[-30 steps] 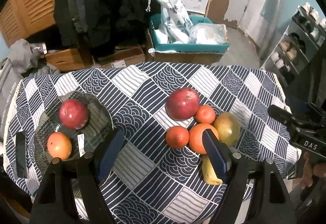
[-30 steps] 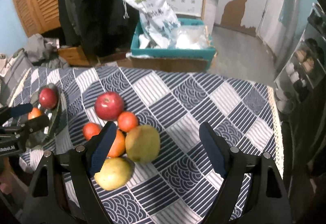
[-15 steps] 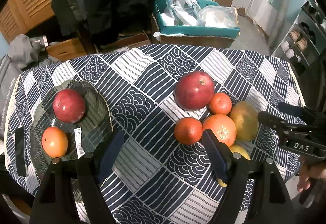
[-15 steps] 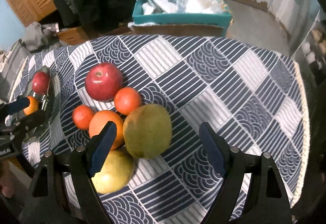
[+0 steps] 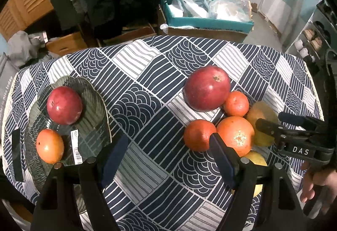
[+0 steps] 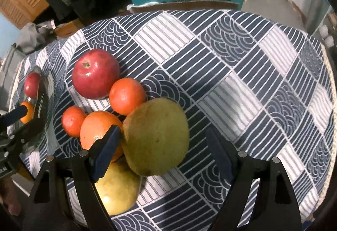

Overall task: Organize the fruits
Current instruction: 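Move both grippers back toward the remaining fruit cluster, then grasp the red apple with the left gripper while the right gripper grasps the pear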

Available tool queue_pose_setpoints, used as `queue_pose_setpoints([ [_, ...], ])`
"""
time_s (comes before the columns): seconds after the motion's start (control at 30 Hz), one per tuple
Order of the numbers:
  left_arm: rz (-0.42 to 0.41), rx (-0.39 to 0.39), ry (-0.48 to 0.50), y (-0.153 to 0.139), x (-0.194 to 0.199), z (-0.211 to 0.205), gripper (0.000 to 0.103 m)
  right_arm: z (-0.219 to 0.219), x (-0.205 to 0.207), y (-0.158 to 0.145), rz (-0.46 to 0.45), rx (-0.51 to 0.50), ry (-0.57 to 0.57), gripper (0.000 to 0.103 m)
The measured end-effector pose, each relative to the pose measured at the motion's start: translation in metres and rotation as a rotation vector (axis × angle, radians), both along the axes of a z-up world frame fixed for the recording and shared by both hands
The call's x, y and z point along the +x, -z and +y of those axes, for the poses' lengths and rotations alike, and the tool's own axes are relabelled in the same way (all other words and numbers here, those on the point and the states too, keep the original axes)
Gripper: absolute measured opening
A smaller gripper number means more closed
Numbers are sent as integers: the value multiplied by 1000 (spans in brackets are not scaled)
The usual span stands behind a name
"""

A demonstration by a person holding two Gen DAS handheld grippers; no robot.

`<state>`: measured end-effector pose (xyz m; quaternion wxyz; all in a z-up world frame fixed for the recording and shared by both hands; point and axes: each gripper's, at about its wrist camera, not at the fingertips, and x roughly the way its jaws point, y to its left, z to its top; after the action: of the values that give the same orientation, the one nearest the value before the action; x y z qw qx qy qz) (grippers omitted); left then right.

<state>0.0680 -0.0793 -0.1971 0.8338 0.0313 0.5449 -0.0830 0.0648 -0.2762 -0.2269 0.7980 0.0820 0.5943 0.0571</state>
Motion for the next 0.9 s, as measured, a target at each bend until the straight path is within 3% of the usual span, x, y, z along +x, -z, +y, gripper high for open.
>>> queue_pose_setpoints([
  [0.27,6,-5,2,3,7,-3,81,-10,3,14,58,109,44,82],
  [0.33,11,-11,1,4,9,-4,81,-12,3,14,61,153,40,72],
  [0.37,11,-14,2,4,10,-5,81,-11,2,12,64,152,40,72],
  [0.47,9,-17,4,4,14,-8,81,-7,1,8,49,97,8,72],
  [0.57,8,-43,-1,4,20,-10,81,-4,0,3,8,-31,-14,72],
  [0.77,16,-113,-18,5,40,-22,81,-17,7,-5,-73,-154,-16,72],
  [0.9,14,-114,1,9,51,-36,81,-23,14,-1,-101,-198,-18,72],
])
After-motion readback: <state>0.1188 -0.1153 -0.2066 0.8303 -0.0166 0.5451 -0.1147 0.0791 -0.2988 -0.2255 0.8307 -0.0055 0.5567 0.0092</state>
